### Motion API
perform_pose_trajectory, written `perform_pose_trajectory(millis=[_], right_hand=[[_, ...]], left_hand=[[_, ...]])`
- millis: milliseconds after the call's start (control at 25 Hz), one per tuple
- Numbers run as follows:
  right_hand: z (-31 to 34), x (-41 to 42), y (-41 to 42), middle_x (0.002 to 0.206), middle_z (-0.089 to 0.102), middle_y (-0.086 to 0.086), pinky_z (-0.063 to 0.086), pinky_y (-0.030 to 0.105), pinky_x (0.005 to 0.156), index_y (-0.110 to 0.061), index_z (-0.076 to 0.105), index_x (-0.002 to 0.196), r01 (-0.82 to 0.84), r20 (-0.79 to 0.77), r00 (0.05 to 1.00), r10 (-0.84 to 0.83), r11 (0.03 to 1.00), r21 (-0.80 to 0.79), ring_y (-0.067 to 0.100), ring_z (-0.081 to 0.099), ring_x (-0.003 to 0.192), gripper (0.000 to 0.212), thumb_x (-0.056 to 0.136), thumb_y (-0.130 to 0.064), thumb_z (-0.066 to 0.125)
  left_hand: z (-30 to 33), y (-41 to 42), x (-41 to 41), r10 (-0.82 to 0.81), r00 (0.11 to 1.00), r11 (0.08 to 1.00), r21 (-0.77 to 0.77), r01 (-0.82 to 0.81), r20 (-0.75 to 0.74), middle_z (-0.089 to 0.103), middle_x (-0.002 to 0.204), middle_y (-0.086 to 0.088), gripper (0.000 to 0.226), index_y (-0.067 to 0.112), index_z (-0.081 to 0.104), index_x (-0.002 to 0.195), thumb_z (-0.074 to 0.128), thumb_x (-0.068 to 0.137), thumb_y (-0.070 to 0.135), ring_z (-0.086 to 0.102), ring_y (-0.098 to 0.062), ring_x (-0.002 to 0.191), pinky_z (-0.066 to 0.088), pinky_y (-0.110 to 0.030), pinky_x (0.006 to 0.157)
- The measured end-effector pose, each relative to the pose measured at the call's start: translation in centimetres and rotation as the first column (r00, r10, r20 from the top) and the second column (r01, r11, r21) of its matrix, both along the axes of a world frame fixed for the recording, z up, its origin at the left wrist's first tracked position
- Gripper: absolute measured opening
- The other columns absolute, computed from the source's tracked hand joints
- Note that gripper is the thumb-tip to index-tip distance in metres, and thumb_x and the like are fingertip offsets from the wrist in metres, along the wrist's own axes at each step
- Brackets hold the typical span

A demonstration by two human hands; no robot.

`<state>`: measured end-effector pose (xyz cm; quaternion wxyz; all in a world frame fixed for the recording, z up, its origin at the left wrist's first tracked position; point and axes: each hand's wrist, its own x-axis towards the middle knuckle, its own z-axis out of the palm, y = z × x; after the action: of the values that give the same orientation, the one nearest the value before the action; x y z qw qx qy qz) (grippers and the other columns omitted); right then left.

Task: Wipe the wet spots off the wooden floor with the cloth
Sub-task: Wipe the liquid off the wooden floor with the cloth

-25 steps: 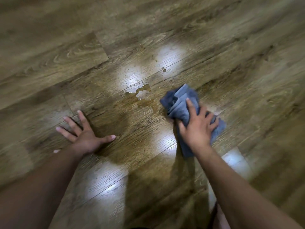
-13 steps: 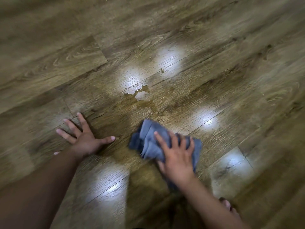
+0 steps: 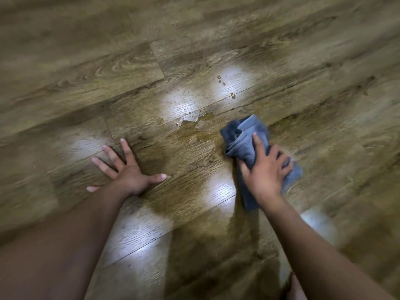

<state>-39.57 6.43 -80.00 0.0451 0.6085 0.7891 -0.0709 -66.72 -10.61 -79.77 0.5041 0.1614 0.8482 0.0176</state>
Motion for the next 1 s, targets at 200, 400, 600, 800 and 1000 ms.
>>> perform_pose_trajectory(millis=[200, 400, 600, 800, 1000], right_hand=[[0.3, 0.6, -15.7, 0.139, 0.048, 0.013, 0.022, 0.072, 0.108, -0.039, 0.030, 0.153, -0.503, -0.022, 0.862, 0.506, 0.852, -0.143, 0.046, 0.047, 0.123, 0.096, 0.066, -0.060, 0.064], [-0.1, 1.4, -15.9, 0.138, 0.054, 0.010, 0.025, 0.070, 0.105, -0.039, 0.038, 0.150, -0.621, -0.037, 0.783, 0.621, 0.776, -0.112, 0.044, 0.050, 0.122, 0.090, 0.067, -0.060, 0.066], [-0.3, 0.4, -7.5, 0.137, 0.043, 0.013, 0.029, 0.064, 0.105, -0.044, 0.018, 0.153, -0.438, 0.035, 0.897, 0.441, 0.896, -0.068, 0.042, 0.043, 0.120, 0.090, 0.077, -0.060, 0.064], [-1.2, -0.4, 5.0, 0.139, 0.035, 0.017, 0.023, 0.063, 0.104, -0.041, 0.021, 0.151, 0.095, -0.009, 0.995, -0.095, 0.995, 0.008, 0.045, 0.037, 0.120, 0.077, 0.086, -0.060, 0.056], [-0.7, -3.1, 2.9, 0.137, 0.036, 0.018, 0.016, 0.066, 0.111, -0.041, 0.023, 0.152, 0.199, -0.006, 0.980, -0.200, 0.980, -0.017, 0.045, 0.035, 0.124, 0.077, 0.086, -0.057, 0.059]], left_hand=[[-0.5, -0.4, -0.2, -0.001, 1.000, 1.000, 0.002, 0.001, -0.018, -0.077, 0.108, 0.012, 0.154, 0.058, -0.059, 0.109, 0.069, 0.030, 0.092, -0.069, -0.030, 0.096, -0.009, -0.082, 0.104], [-0.2, 0.2, 0.2, 0.038, 0.999, 0.999, 0.028, -0.037, -0.015, -0.073, 0.118, 0.009, 0.144, 0.055, -0.052, 0.125, 0.069, 0.056, 0.089, -0.065, -0.033, 0.113, -0.010, -0.078, 0.109], [1.8, -2.9, -2.3, -0.069, 0.995, 0.998, 0.006, 0.069, -0.066, -0.049, 0.153, 0.010, 0.117, 0.059, -0.032, 0.142, 0.056, 0.071, 0.090, -0.038, -0.030, 0.146, -0.014, -0.081, 0.104], [1.5, -7.6, -4.6, 0.095, 0.991, 0.995, 0.050, -0.091, -0.091, -0.047, 0.156, -0.007, 0.143, 0.038, -0.030, 0.152, 0.067, 0.058, 0.083, -0.041, -0.041, 0.142, -0.018, -0.056, 0.117], [0.1, -7.9, -5.0, 0.077, 0.993, 0.997, 0.038, -0.074, -0.091, -0.052, 0.152, -0.004, 0.142, 0.044, -0.038, 0.146, 0.069, 0.060, 0.083, -0.046, -0.038, 0.139, -0.011, -0.067, 0.117]])
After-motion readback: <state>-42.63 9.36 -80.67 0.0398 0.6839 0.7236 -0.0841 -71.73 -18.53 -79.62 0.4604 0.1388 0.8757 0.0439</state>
